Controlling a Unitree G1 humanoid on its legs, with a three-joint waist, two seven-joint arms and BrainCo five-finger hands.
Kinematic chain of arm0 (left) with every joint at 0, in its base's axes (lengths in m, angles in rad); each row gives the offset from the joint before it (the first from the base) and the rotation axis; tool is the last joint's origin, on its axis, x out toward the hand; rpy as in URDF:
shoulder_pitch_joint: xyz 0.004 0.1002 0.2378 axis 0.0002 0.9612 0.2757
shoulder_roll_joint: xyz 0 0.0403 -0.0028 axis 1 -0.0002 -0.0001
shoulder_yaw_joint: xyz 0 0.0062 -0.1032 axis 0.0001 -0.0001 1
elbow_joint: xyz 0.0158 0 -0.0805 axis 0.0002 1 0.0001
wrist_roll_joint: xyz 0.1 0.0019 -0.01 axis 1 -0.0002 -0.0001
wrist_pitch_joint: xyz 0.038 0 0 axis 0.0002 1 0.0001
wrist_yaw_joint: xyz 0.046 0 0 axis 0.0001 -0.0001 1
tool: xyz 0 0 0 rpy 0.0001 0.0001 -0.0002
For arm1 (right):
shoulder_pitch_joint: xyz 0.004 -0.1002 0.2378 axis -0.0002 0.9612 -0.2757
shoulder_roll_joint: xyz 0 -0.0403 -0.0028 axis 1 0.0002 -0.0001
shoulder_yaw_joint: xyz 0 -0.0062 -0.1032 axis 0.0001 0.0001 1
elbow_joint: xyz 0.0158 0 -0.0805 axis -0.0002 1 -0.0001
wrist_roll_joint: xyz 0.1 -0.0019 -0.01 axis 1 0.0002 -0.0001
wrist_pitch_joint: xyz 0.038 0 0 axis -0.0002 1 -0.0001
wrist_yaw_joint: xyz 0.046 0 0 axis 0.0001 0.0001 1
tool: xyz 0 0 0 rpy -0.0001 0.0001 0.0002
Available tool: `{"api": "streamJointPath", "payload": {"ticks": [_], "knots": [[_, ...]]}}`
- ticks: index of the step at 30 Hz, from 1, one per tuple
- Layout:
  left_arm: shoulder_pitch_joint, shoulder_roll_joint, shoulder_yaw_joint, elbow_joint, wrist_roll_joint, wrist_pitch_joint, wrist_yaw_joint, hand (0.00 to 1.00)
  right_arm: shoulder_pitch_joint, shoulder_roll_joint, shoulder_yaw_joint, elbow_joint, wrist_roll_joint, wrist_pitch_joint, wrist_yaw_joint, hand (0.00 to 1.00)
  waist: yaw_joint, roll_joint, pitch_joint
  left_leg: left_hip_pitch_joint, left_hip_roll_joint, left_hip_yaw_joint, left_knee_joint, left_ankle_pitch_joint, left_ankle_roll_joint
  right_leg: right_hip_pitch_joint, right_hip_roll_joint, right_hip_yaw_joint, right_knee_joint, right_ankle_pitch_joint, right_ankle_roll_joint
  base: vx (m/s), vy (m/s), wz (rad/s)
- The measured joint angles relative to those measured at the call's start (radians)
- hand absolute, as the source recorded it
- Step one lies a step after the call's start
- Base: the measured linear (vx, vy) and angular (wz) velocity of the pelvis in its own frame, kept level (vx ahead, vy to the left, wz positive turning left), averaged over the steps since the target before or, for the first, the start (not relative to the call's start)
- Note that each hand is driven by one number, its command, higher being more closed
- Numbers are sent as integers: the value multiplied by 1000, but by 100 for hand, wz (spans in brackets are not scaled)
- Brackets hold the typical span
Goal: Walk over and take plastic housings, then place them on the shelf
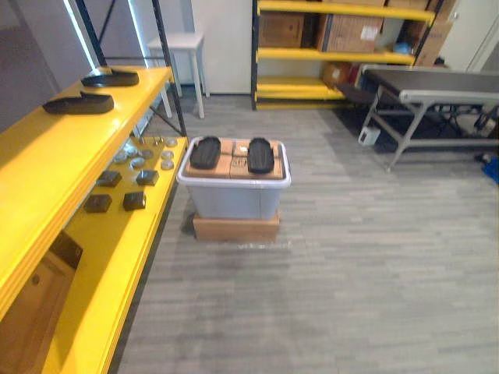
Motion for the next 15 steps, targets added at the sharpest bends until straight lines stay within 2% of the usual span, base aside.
{"api": "streamJointPath", "payload": {"ticks": [1,2,3,4,5,6,7,8,9,10,11,12,13,14,15], "knots": [[-4,4,-13,1,0,0,0,0,2,0,0,0,0,0,1,0,-6,13,2,51,10,-11,-38,0,0,-30,6,-40,-10,-54,-26,684,34,48],[-33,16,-30,1,0,-1,-1,0,12,0,-1,0,0,0,1,0,-15,28,6,131,35,-25,-94,-3,-4,-93,36,-99,-110,-139,-47,793,-72,62],[-63,30,-50,2,-1,-1,0,0,17,0,-1,3,0,0,2,0,-28,28,7,176,49,-47,-120,-9,-15,-154,74,-125,-287,-157,-40,780,-120,70],[-77,33,-54,4,-1,-2,0,0,17,-1,-1,0,0,0,2,0,-38,28,7,193,56,-60,-126,-16,-23,-180,94,-131,-394,-152,-41,765,-223,89],[-101,38,-54,-3,-1,-4,1,0,37,-3,-1,-11,0,0,0,0,-56,25,6,227,63,-79,-148,-39,-46,-208,123,-140,-651,-107,-43,679,-300,105],[-122,36,-54,-7,-1,-7,3,0,56,-8,-3,-11,0,-1,-2,0,-73,15,1,272,57,-87,-175,-71,-76,-232,131,-132,-833,29,-57,719,-331,117],[-129,25,-54,-8,-2,-7,4,0,73,-15,-4,-9,0,0,-2,0,-90,21,-4,295,65,-102,-187,-84,-87,-229,136,-123,-816,112,-110,770,-326,52],[-132,-10,-52,-11,-9,-9,6,0,64,-27,-22,-13,0,1,-3,0,-66,79,-15,311,106,-91,-188,-67,-95,-247,173,-108,-746,44,-113,752,-331,-17],[-125,-22,-32,-8,-10,-9,10,0,65,-13,-25,-34,0,-1,-1,0,-53,77,-11,317,110,-104,-132,-33,-135,-257,178,-89,-654,-32,-151,717,-310,-48],[-116,-29,-25,-8,-10,-9,11,0,69,-9,-30,-34,0,0,-1,0,-55,81,-14,317,115,-112,-86,-20,-150,-241,183,-92,-628,-69,-154,656,-325,-29],[-106,-47,-3,-16,-10,-10,14,0,79,-1,-45,-37,0,1,0,0,-57,88,-16,295,135,-119,45,12,-182,-190,209,-100,-623,-118,-155,485,-218,-5],[-96,-58,10,-26,-10,-13,17,0,89,5,-43,-47,0,1,0,0,-58,93,-17,250,153,-132,179,47,-228,-145,227,-105,-644,-139,-160,565,-246,-9],[-76,-72,26,-45,-14,-16,18,0,97,13,-37,-53,0,1,1,0,-53,94,-13,148,180,-162,443,154,-291,-65,260,-103,-697,-162,-170,531,-180,-14],[-66,-77,24,-50,-25,-15,13,0,96,19,-30,-54,0,2,-1,0,-50,98,-11,52,203,-173,650,139,-320,-10,290,-100,-735,-171,-178,734,-184,-34],[-49,-71,23,-49,-32,-14,14,0,89,23,-17,-48,0,3,-2,0,-37,91,-4,-76,229,-146,857,75,-331,91,318,-84,-809,-173,-182,525,-104,-33]]}}
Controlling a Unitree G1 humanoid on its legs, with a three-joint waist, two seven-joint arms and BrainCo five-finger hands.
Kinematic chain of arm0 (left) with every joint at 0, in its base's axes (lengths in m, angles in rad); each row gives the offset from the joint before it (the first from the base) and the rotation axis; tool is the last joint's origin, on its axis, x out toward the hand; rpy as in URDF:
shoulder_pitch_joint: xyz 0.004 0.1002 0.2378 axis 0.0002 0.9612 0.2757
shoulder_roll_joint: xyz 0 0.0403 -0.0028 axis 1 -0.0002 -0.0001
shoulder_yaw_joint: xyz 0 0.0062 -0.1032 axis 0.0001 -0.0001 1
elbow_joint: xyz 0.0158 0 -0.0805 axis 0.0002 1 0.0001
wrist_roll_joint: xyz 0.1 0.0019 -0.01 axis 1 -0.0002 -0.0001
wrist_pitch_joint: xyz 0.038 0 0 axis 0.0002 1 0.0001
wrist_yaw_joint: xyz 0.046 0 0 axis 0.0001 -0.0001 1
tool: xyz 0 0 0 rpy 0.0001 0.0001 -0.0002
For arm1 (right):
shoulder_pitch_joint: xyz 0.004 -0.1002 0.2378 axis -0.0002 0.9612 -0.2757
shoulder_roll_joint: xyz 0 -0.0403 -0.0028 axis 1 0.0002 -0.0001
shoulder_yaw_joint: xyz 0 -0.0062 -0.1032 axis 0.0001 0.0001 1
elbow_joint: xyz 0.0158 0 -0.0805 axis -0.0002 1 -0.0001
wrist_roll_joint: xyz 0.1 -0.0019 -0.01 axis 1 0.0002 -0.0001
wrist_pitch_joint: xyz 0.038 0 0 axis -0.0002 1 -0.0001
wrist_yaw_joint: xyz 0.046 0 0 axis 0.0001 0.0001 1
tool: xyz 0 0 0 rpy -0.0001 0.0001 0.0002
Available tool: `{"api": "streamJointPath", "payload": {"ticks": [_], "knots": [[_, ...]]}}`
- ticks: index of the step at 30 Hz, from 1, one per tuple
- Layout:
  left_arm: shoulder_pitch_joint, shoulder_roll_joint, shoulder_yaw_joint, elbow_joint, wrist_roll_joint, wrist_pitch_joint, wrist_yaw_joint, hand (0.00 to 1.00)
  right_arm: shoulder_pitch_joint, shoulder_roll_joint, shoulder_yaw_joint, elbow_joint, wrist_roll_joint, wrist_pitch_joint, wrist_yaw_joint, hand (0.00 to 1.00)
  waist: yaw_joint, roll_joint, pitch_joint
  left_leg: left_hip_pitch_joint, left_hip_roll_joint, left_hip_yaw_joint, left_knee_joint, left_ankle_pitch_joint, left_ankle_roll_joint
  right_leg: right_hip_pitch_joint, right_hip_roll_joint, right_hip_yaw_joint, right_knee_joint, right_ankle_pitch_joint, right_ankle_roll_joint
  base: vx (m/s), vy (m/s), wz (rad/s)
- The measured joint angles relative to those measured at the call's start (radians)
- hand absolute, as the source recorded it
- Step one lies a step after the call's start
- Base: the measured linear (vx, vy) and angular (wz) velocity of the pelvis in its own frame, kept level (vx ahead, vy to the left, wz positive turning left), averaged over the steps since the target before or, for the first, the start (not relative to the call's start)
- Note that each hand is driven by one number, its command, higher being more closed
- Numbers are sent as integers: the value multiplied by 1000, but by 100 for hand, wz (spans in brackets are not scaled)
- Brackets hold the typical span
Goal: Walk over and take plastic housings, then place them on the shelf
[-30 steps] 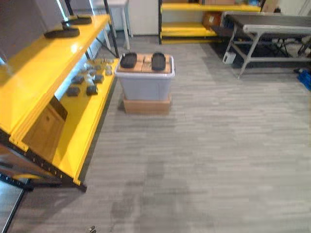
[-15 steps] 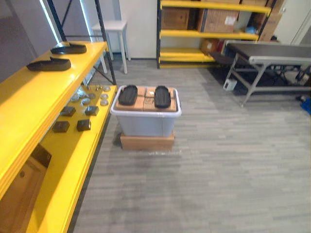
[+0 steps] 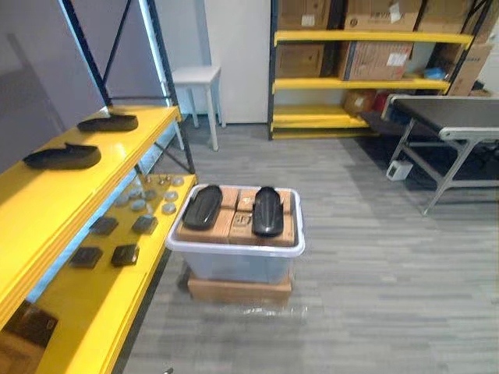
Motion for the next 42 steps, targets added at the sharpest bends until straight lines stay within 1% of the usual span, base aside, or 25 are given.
{"api": "streamJointPath", "payload": {"ticks": [1,2,3,4,5,6,8,10,12,13,14,15,17,18,19,20,21,23,24,26,30,32,36,39,42], "knots": [[3,1,0,1,0,0,0,0,-2,2,0,1,0,0,0,0,3,-5,3,-19,2,11,14,-17,3,18,1,7,-13,0,0,488,-74,-47],[12,-1,-1,3,-19,2,-1,0,-10,2,-4,1,0,0,0,0,15,-18,9,-85,13,68,-1,-90,46,76,-2,32,-57,2,3,367,-19,-56],[27,-6,-5,7,-36,3,-2,0,-22,-4,-5,-1,0,-1,-1,0,35,-24,13,-146,13,119,-98,-162,90,128,-14,64,-101,4,8,468,3,-66],[33,-6,-11,10,-39,3,-2,0,-30,-11,-5,-1,0,-1,-1,0,40,-24,15,-165,3,136,-180,-185,93,144,-24,78,-114,4,11,551,118,-71],[52,-3,-31,9,-41,4,-2,0,-49,-15,-5,-4,1,-2,-1,0,44,-26,14,-166,-38,154,-470,-179,98,168,-52,95,-129,-4,42,447,157,-70],[64,3,-54,14,-41,4,-1,0,-55,-21,-1,-7,1,-5,-2,0,55,-20,7,-137,-80,161,-704,-77,168,178,-70,125,-131,-32,86,517,195,-64],[61,34,-84,16,-44,-2,1,0,-52,-13,41,-20,1,-4,-3,0,50,-51,-17,-90,-143,164,-804,-58,183,176,-126,134,-131,-24,90,455,145,-4],[41,56,-107,17,-48,-3,1,0,-48,-15,59,-65,1,-5,-9,0,33,-59,-23,-62,-172,154,-841,-65,195,174,-150,133,-72,-17,107,446,140,34],[42,67,-116,13,-47,-3,1,0,-42,-14,97,-124,-3,-6,-18,0,33,-54,-23,2,-166,155,-896,-67,193,106,-148,134,118,-13,123,329,83,6],[42,76,-119,6,-47,-3,1,0,-38,-13,119,-169,-5,-8,-21,0,30,-54,-20,41,-156,151,-925,-66,193,58,-149,138,254,9,164,273,15,16],[39,93,-143,-11,-47,-3,3,0,-27,-12,135,-236,-14,-11,-23,0,18,-51,-17,71,-143,137,-942,-66,194,5,-151,158,377,-26,201,370,-57,43],[32,105,-165,-17,-47,-3,4,0,-13,-15,137,-321,-45,-19,-28,0,10,-50,-18,88,-136,117,-953,-66,194,-33,-146,162,401,-86,186,285,-90,46],[19,107,-164,-31,-52,-7,8,0,-14,-29,160,-395,-93,-39,-50,0,3,-45,-18,98,-117,101,-966,-65,192,-96,-144,166,317,-111,172,281,-141,36],[7,113,-165,-32,-57,-12,12,0,-14,-30,168,-432,-123,-49,-63,0,1,-49,-20,98,-108,88,-967,-65,184,-114,-142,185,170,-98,160,244,-191,34],[6,122,-165,-35,-57,-14,16,0,-13,-29,172,-448,-131,-52,-72,0,1,-61,-27,97,-118,81,-968,-70,171,-111,-145,203,74,-53,153,250,-233,50],[2,107,-167,-28,-57,-16,23,0,-12,-42,173,-464,-156,-57,-88,0,-7,-51,-27,112,-110,53,-975,-88,139,-97,-141,193,35,46,143,256,-242,37],[17,83,-180,-31,-57,-21,26,0,-7,-56,175,-483,-165,-57,-102,0,-6,-22,-45,111,-86,52,-991,-87,137,-85,-115,189,2,51,136,247,-223,21],[37,61,-191,-32,-58,-23,28,0,-11,-61,187,-530,-201,-57,-106,0,2,13,-56,110,-62,58,-1018,-85,134,-87,-87,193,-34,62,122,180,-171,-17],[48,51,-196,-32,-58,-22,28,0,-10,-61,213,-571,-235,-57,-108,0,-1,22,-56,111,-48,57,-1040,-73,117,-88,-73,190,-50,64,119,139,-136,-11],[47,43,-203,-33,-58,-25,28,0,-14,-56,238,-616,-245,-57,-113,0,4,20,-48,103,-43,51,-1043,-72,117,-86,-67,184,-65,66,117,120,-57,6],[16,38,-247,-61,-66,-40,30,0,-109,-59,255,-677,-285,-67,-148,0,13,23,41,30,-67,13,-1015,-71,115,-102,-89,152,-113,99,126,3,68,27],[-4,40,-272,-79,-85,-44,43,0,-228,-77,295,-676,-303,-67,-185,0,41,25,103,-41,-86,6,-976,-71,115,-137,-106,142,-145,137,130,-95,117,17],[-41,42,-286,-101,-134,-64,74,0,-450,-98,361,-659,-320,-67,-258,0,72,27,204,-142,-113,-41,-901,-71,115,-170,-129,109,-162,169,134,-149,91,28],[-44,43,-322,-132,-158,-71,80,0,-581,-133,370,-605,-369,-67,-309,0,98,32,243,-191,-120,-48,-885,-71,116,-209,-135,108,-162,187,137,-153,54,8],[-56,46,-345,-132,-165,-78,91,0,-685,-187,370,-546,-393,-65,-361,0,105,41,279,-229,-130,-64,-863,-71,119,-233,-141,106,-162,201,136,-137,55,8]]}}
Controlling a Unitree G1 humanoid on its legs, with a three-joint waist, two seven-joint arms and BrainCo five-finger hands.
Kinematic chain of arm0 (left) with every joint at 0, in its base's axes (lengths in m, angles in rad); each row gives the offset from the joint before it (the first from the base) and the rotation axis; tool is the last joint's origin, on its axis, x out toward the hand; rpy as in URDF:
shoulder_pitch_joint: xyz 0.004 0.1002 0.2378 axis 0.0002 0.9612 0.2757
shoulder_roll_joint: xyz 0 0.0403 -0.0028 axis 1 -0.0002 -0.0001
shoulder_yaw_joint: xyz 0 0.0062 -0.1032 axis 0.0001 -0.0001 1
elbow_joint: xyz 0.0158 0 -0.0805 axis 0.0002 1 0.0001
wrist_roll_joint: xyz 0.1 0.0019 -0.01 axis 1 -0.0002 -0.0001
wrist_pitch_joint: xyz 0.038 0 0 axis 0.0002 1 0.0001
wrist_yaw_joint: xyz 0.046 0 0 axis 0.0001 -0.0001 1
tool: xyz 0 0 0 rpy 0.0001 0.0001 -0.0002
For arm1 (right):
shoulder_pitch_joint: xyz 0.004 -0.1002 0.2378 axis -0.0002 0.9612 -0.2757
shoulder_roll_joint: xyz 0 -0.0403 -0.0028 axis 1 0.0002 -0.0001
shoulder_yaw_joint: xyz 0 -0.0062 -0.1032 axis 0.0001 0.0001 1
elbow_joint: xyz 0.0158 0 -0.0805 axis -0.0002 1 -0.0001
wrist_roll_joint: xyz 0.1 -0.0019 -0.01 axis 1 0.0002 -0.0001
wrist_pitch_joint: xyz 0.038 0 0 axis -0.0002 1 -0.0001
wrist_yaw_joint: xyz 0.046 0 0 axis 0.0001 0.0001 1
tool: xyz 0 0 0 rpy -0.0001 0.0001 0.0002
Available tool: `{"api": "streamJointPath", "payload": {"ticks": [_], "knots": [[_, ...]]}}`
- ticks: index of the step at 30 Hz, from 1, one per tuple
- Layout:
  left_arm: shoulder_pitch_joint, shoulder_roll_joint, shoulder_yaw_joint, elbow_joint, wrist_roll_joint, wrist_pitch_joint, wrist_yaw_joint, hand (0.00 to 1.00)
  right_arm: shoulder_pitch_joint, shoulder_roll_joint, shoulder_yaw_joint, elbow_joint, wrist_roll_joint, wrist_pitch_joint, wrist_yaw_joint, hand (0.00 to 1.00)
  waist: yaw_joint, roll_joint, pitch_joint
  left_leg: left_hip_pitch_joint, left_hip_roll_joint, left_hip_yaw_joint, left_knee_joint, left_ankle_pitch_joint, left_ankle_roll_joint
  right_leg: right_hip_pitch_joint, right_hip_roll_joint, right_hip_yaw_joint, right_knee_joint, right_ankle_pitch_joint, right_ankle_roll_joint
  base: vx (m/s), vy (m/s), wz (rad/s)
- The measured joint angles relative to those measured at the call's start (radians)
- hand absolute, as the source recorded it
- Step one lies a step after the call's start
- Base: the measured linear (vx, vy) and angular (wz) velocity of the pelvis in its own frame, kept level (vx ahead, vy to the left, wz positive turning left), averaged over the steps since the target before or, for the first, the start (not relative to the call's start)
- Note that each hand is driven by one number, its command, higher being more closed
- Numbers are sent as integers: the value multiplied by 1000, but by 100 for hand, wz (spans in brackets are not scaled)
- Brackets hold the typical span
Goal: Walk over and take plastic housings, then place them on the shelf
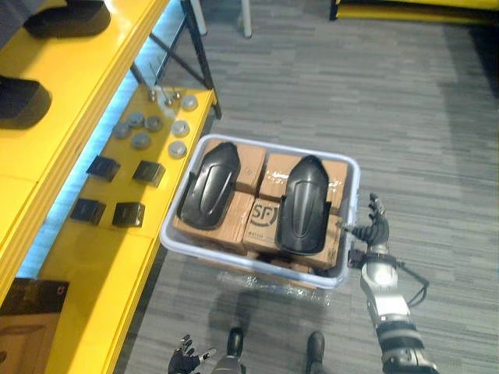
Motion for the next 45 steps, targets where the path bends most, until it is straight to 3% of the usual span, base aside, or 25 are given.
{"api": "streamJointPath", "payload": {"ticks": [5,9,15,16,23,24,29,32,38,41,45], "knots": [[-20,12,-47,3,-10,-11,14,0,-166,-80,9,144,0,11,-56,0,11,16,18,-54,-3,-6,11,6,10,-48,0,2,-2,26,-1,-102,26,0],[-66,12,-107,35,-31,-20,26,0,-310,-147,45,337,-3,53,-83,0,27,39,30,-97,-3,-23,21,7,12,-85,5,0,-2,44,-3,-90,10,1],[-119,9,-162,78,-51,-24,34,0,-404,-222,147,579,4,71,-34,0,51,50,35,-162,-4,-39,54,9,13,-130,8,-7,0,57,-5,-34,2,2],[-125,9,-164,87,-52,-24,34,0,-408,-228,159,601,6,72,-14,100,52,51,36,-177,-6,-47,66,9,14,-137,8,-12,1,57,-5,-3,11,13],[-165,8,-167,123,-52,-29,34,0,-439,-314,199,646,41,72,35,100,62,56,40,-213,-10,-60,78,11,15,-166,6,-25,15,56,-5,0,2,4],[-165,8,-174,123,-52,-29,34,0,-440,-319,201,654,41,71,35,0,62,56,40,-212,-9,-59,77,15,15,-167,6,-24,15,56,-5,0,0,0],[-179,7,-204,132,-51,-30,37,0,-452,-306,217,679,40,69,29,0,62,56,40,-193,-5,-56,60,29,11,-161,8,-22,19,56,-6,-1,-18,-2],[-179,5,-204,131,-51,-30,53,0,-451,-283,209,649,19,97,-5,0,60,56,40,-168,-4,-52,38,34,11,-148,8,-21,18,57,-7,0,0,0],[-176,5,-202,107,-52,-31,90,0,-463,-276,97,262,-99,135,-172,0,48,55,40,-138,-1,-44,9,38,11,-132,8,-14,12,62,-13,5,-1,-2],[-177,6,-202,75,-52,-33,93,0,-487,-274,96,162,-123,137,-226,0,39,55,39,-133,-1,-36,-10,51,8,-132,9,-5,-6,78,-13,13,-4,-7],[-177,6,-201,59,-53,-36,93,0,-498,-253,97,156,-131,138,-244,0,32,54,40,-121,-1,-26,-35,64,10,-130,9,3,-24,91,-14,2,-5,-8]]}}
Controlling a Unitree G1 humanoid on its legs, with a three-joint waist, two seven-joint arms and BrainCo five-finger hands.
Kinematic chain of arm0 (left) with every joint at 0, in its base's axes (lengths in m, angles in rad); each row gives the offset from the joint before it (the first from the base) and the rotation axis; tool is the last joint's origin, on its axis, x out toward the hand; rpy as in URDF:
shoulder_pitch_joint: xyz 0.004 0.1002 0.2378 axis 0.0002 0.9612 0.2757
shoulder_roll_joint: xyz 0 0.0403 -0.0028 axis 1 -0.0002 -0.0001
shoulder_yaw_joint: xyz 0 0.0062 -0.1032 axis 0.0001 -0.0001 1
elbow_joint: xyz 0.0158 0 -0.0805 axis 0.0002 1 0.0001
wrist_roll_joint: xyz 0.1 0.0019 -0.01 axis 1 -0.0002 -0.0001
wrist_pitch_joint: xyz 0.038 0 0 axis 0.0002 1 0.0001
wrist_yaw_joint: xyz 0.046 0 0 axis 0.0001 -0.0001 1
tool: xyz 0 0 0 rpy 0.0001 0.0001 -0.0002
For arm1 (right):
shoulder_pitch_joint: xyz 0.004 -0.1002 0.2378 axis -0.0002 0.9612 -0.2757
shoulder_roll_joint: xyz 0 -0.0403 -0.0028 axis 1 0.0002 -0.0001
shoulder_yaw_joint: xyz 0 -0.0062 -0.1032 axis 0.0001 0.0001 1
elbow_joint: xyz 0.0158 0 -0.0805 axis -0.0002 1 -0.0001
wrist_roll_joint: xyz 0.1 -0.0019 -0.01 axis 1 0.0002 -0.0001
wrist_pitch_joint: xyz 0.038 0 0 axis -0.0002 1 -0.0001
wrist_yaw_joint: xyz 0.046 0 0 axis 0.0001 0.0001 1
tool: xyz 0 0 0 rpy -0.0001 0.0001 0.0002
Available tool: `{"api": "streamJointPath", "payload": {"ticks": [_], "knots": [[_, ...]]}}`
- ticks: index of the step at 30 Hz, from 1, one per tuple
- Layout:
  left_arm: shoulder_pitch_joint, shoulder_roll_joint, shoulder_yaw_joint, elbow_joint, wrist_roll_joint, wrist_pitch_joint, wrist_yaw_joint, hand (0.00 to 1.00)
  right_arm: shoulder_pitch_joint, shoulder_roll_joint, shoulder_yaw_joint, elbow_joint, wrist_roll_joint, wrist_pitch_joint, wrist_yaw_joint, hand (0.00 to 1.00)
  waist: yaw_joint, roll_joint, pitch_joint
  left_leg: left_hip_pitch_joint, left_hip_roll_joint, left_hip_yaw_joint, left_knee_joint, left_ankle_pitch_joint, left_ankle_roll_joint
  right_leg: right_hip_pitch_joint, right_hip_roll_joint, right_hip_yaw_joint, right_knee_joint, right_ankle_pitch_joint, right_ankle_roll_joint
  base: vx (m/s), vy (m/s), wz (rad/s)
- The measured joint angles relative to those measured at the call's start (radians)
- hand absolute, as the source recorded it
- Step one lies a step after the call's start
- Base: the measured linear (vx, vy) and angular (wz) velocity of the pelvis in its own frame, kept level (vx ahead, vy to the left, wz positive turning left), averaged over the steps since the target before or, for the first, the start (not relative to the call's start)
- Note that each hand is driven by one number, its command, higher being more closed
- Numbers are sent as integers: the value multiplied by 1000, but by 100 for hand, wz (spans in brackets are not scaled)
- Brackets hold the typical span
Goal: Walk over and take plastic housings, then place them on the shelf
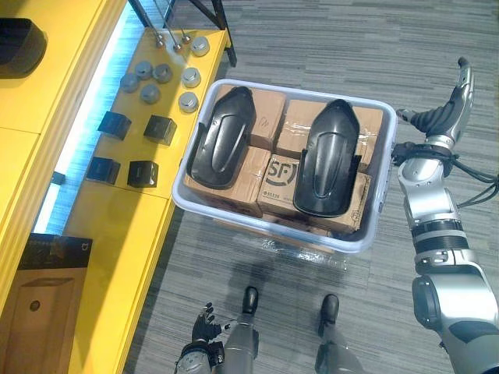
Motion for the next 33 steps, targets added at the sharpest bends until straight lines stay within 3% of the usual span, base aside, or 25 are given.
{"api": "streamJointPath", "payload": {"ticks": [4,14,20,21,33], "knots": [[0,-1,0,-1,-16,-3,0,0,-9,14,5,22,15,-1,18,0,0,-1,0,0,3,-1,-12,8,-3,0,4,0,-13,11,0,0,0,0],[-1,-1,-1,34,-27,-4,-2,0,-32,91,62,397,98,-5,160,0,13,-11,4,-7,4,-6,-45,31,-4,-6,5,-8,-35,26,1,-4,-4,1],[-5,3,-1,56,-29,-3,-2,0,9,125,61,447,95,-23,182,0,21,-29,6,-20,4,-5,-43,32,-5,-18,4,-7,-35,27,2,23,3,0],[-5,4,-1,61,-31,-4,-1,0,10,127,61,455,95,-26,185,100,21,-31,5,-20,4,-4,-42,32,-5,-18,4,-6,-35,27,3,0,0,0],[-6,5,-4,55,-32,-4,-2,0,-14,84,20,551,77,-42,200,100,20,-35,4,-15,2,-6,-51,38,-5,-17,2,-9,-35,25,4,8,0,0]]}}
